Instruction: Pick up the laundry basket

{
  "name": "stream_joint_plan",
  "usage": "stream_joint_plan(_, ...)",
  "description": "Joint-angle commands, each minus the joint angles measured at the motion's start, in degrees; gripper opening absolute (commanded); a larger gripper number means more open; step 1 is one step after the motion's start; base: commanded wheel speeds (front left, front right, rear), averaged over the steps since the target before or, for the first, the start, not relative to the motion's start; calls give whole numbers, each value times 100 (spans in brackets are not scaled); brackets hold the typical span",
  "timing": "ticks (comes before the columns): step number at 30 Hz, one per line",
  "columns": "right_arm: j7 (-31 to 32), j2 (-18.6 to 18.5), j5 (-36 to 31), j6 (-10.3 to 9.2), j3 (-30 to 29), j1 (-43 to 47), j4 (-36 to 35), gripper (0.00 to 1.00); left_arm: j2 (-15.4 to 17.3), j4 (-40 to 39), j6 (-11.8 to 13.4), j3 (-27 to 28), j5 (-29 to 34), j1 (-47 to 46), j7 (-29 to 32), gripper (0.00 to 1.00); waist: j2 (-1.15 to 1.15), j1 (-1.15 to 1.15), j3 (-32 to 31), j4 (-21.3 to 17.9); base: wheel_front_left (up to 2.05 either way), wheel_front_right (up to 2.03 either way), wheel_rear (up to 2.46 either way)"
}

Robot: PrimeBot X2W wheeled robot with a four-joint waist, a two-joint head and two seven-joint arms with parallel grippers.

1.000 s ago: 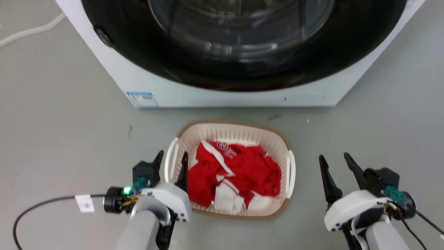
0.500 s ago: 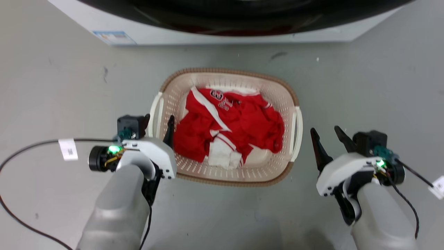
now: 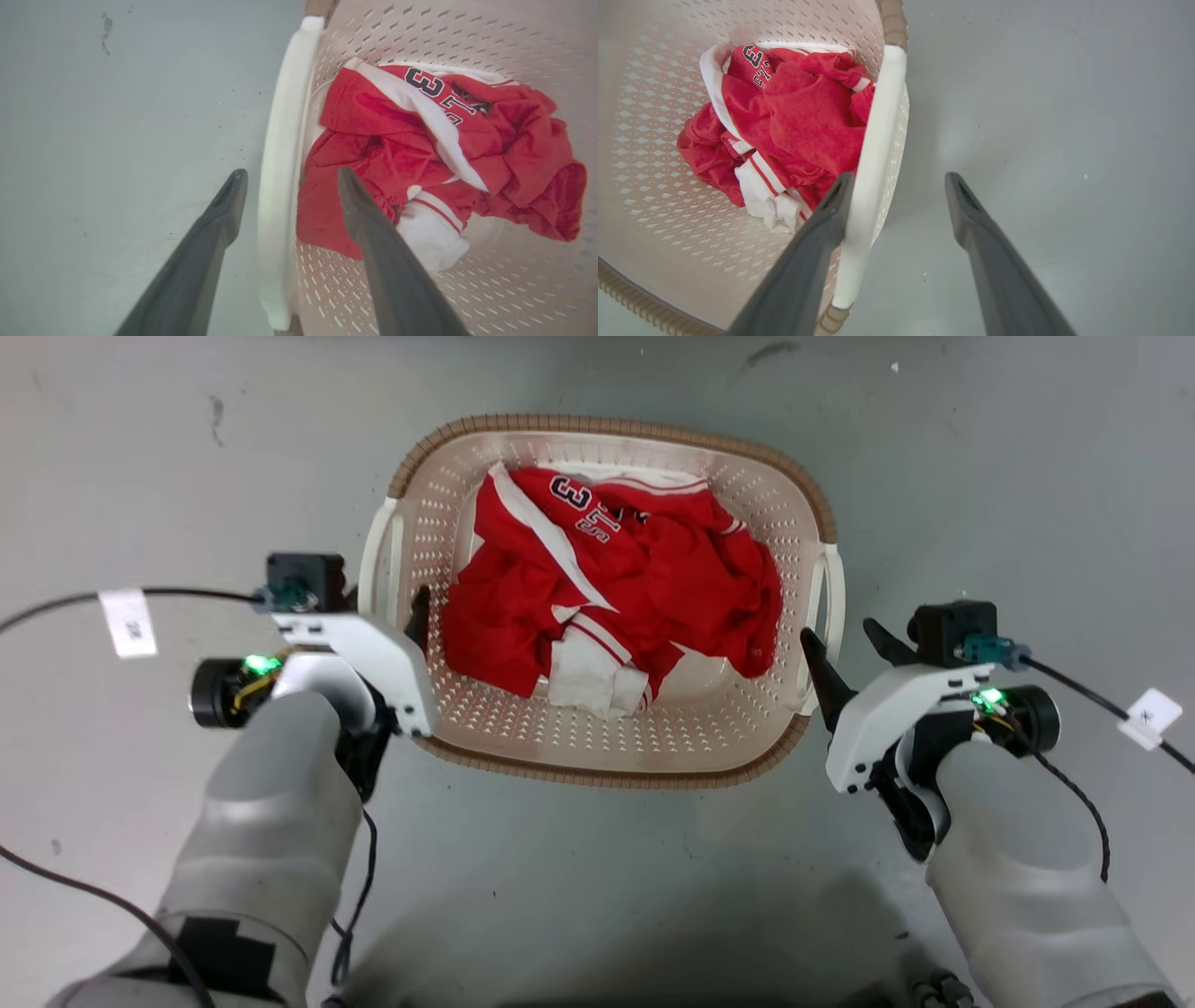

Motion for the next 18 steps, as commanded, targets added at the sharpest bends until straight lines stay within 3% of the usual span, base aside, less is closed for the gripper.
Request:
stream_joint_plan(1, -8, -8, 69, -6, 83, -212, 100, 100, 46, 34, -6, -8, -69, -220, 58, 100, 0, -1, 185, -18, 0, 0, 0)
stream_joint_plan(11, -101, 19, 452, -5, 604, -740, 598, 100, 116, 198, -10, -306, -361, -448, 348, 100, 0, -1, 376, -92, 0, 0, 0)
stream_joint_plan(12, -65, 22, 511, -5, 650, -774, 650, 45, 119, 213, -10, -326, -397, -468, 400, 100, 0, -1, 387, -99, 0, 0, 0)
stream_joint_plan(13, -37, 24, 559, -5, 701, -810, 694, 32, 104, 220, -10, -354, -447, -485, 458, 99, 0, -1, 394, -101, 0, 0, 0)
stream_joint_plan(14, 4, 26, 609, -6, 761, -845, 732, 0, 82, 220, -11, -381, -496, -496, 508, 11, 0, -1, 397, -102, 0, 0, 0)
stream_joint_plan(15, 27, 23, 665, -8, 813, -882, 762, 0, 66, 211, -11, -424, -543, -505, 558, 0, 0, -1, 398, -101, 0, 0, 0)
stream_joint_plan(18, 47, -30, 815, 1, 996, -950, 819, 0, 49, 156, -8, -540, -660, -507, 621, 0, 0, -1, 383, -97, 0, 0, 0)
